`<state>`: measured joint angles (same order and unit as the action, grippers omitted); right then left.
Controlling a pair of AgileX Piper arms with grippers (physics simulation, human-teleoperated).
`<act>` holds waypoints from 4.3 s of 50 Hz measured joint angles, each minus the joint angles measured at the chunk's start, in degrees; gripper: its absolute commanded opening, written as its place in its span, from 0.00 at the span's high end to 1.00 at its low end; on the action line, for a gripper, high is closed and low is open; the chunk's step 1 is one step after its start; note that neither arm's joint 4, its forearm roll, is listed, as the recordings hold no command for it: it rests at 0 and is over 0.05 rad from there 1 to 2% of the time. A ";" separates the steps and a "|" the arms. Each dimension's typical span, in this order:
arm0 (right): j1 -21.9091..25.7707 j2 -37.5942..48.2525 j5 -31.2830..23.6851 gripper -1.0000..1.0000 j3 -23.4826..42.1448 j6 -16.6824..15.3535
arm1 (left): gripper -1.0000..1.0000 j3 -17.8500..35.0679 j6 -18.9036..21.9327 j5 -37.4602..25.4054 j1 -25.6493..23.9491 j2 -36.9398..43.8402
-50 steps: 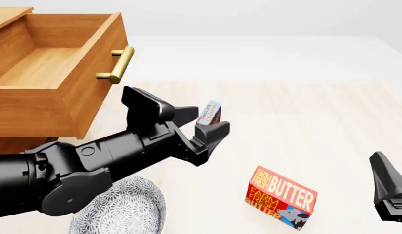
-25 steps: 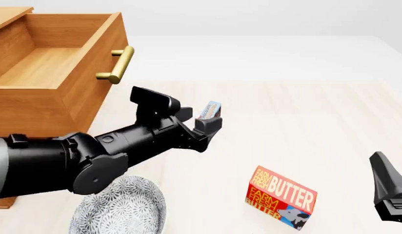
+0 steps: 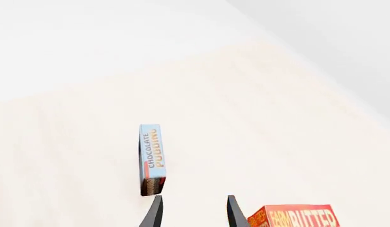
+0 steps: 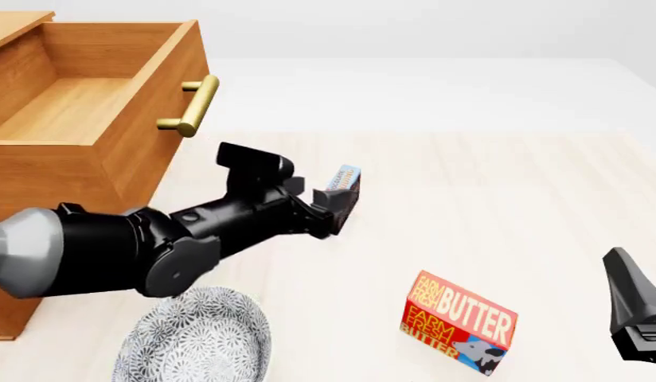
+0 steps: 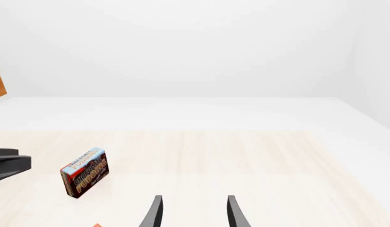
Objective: Put the chocolate pudding in the top drawer of the cabinet and close it.
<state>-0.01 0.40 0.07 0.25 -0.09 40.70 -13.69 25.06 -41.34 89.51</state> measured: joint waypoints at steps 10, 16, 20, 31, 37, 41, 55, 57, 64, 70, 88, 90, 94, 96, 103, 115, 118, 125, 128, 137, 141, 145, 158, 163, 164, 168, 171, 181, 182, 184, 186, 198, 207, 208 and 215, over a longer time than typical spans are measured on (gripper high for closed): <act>0.00 0.00 0.00 0.00 0.00 0.00 | 0.00 0.49 0.31 -0.37 2.03 1.36; 0.00 0.00 0.00 0.00 0.00 0.00 | 0.00 0.75 0.36 -0.39 2.84 2.15; 0.00 0.00 0.00 0.00 0.00 0.00 | 0.00 0.85 0.33 -0.31 3.21 2.57; 0.00 0.00 0.00 0.00 0.00 0.00 | 0.00 1.09 -0.07 0.43 3.96 4.03; 0.00 0.00 0.00 0.00 0.00 0.00 | 0.00 1.22 -0.38 0.87 4.34 4.83; 0.00 0.00 0.00 0.00 0.00 0.00 | 0.00 1.41 -0.51 1.06 4.52 5.39; 0.00 0.00 0.00 0.00 0.00 0.00 | 0.00 2.52 -1.10 1.81 4.98 7.90; 0.00 0.00 0.00 0.00 0.00 0.00 | 0.00 2.74 -1.20 1.88 4.99 8.25; 0.00 0.00 0.00 0.00 0.00 0.00 | 0.00 3.68 -1.57 1.99 4.91 9.55; 0.00 0.00 0.00 0.00 0.00 0.00 | 0.00 4.52 -1.83 2.13 4.99 10.76; 0.00 0.00 0.00 0.00 0.00 0.00 | 0.00 6.26 -2.89 3.15 5.36 14.23; 0.00 0.00 0.00 0.00 0.00 0.00 | 0.00 6.42 -2.96 3.27 5.42 14.60; 0.00 0.00 0.00 0.00 0.00 0.00 | 0.00 6.70 -3.10 3.49 5.52 15.28; 0.00 0.00 0.00 0.00 0.00 0.00 | 0.00 6.81 -3.17 3.62 5.59 15.60; 0.00 0.00 0.00 0.00 0.00 0.00 | 0.00 7.26 -3.39 4.00 5.80 16.77; 0.00 0.00 0.00 0.00 0.00 0.00 | 0.00 8.22 -3.70 4.36 5.96 18.71; 0.00 0.00 0.00 0.00 0.00 0.00 | 0.00 8.43 -3.81 4.41 5.97 19.11; 0.00 0.00 0.00 0.00 0.00 0.00 | 0.00 9.00 -4.15 4.51 5.85 20.10; 0.00 0.00 0.00 0.00 0.00 0.00 | 0.00 9.26 -4.28 4.56 5.78 20.52; 0.00 0.00 0.00 0.00 0.00 0.00 | 0.00 9.96 -4.62 4.58 5.67 21.41; 0.00 0.00 0.00 0.00 0.00 0.00 | 0.00 10.28 -4.71 4.53 5.70 21.71; 0.00 0.00 0.00 0.00 0.00 0.00 | 0.00 10.63 -4.77 4.44 5.74 21.97; 0.00 0.00 0.00 0.00 0.00 0.00 | 0.00 11.94 -4.90 4.03 5.67 23.16; 0.00 0.00 0.00 0.00 0.00 0.00 | 0.00 12.58 -4.97 3.84 5.50 23.72; 0.00 0.00 0.00 0.00 0.00 0.00 | 0.00 12.69 -4.99 3.82 5.43 23.85; 0.00 0.00 0.00 0.00 0.00 0.00 | 0.00 13.15 -5.06 3.67 5.22 24.38; 0.00 0.00 0.00 0.00 0.00 0.00 | 0.00 13.46 -5.11 3.58 5.11 24.76; 0.00 0.00 0.00 0.00 0.00 0.00 | 0.00 14.34 -5.46 3.57 4.87 25.94; 0.00 0.00 0.00 0.00 0.00 0.00 | 0.00 14.42 -5.50 3.58 4.87 26.05; 0.00 0.00 0.00 0.00 0.00 0.00 | 0.00 14.61 -5.58 3.60 4.88 26.29; 0.00 0.00 0.00 0.00 0.00 0.00 | 0.00 14.79 -5.68 3.63 4.88 26.52; 0.00 0.00 0.00 0.00 0.00 0.00 | 0.00 15.54 -6.29 3.97 5.02 27.81; 0.00 0.00 0.00 0.00 0.00 0.00 | 0.00 15.84 -6.75 4.25 5.00 28.33; 0.00 0.00 0.00 0.00 0.00 0.00 | 0.00 15.88 -6.78 4.26 5.00 28.36; 0.00 0.00 0.00 0.00 0.00 0.00 | 0.00 16.14 -6.95 4.27 5.06 28.66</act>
<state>-0.01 0.40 0.07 0.25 -0.09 56.83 -20.65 29.33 -36.28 118.17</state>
